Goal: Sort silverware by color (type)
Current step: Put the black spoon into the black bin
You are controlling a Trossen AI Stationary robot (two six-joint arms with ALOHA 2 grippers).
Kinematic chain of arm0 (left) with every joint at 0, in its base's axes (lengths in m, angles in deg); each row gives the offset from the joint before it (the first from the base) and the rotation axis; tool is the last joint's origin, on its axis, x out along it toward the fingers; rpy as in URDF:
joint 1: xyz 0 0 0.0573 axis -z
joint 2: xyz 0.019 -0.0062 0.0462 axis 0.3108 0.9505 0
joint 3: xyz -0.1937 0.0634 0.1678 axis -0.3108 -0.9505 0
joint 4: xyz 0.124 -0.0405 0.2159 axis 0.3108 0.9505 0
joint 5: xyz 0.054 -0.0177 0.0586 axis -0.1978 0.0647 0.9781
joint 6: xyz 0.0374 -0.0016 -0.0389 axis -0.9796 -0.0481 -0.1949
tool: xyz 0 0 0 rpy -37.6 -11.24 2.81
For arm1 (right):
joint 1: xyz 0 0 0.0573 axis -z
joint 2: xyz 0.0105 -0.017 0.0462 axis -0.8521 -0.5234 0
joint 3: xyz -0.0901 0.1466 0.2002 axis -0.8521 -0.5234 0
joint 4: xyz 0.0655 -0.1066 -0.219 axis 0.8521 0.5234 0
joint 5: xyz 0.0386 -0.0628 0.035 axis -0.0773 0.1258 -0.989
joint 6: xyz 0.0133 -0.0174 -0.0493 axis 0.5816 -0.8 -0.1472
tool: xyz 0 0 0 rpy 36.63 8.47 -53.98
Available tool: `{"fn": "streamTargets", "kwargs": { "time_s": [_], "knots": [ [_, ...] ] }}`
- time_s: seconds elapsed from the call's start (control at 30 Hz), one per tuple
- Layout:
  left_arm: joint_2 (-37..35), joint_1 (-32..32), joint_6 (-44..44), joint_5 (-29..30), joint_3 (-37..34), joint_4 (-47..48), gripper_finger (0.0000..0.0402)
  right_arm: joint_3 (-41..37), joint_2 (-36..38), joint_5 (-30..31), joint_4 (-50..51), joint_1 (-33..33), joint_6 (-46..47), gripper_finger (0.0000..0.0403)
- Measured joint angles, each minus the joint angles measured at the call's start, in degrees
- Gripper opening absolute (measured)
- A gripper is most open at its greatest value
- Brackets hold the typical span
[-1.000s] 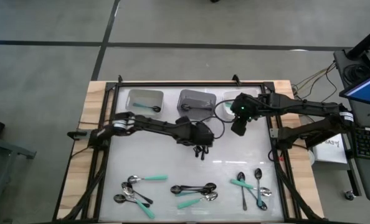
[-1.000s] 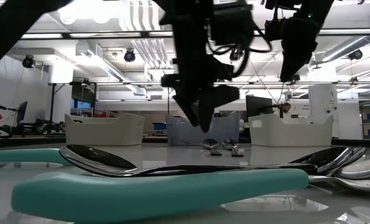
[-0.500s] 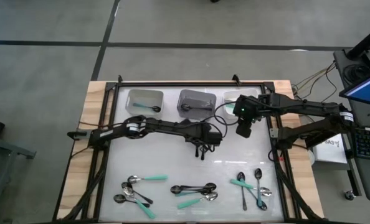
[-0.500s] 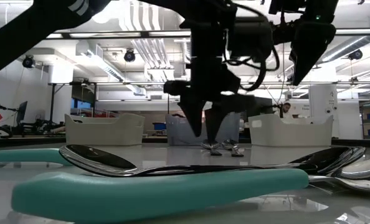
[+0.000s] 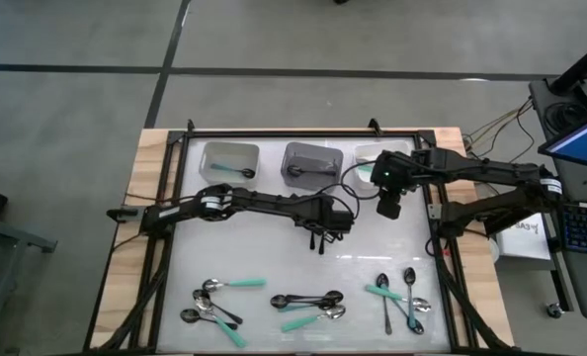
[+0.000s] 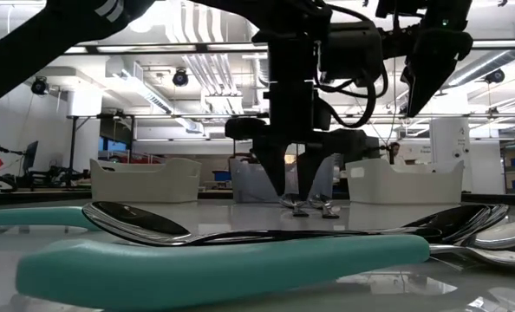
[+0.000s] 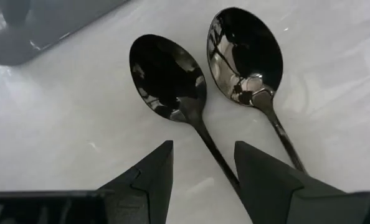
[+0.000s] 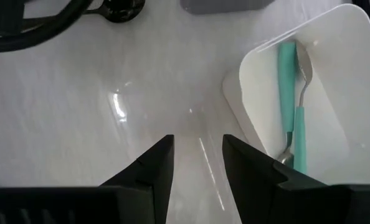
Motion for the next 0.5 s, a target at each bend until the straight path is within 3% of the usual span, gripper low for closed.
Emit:
{"fn": "streamTargets", "kwargs": {
  "time_s": [0.37,0.5],
  "knots": [
    [-0.43,0.29,5.47,-1.17,-5.3,-5.64,0.0151,0.0,1.9,-0.01,0.02,0.0,-1.14,0.0128],
    [-0.66,0.36,6.03,-1.49,-7.65,-7.27,0.013,0.0,3.09,-0.02,0.07,0.0,-1.38,0.0128]
  ]
}}
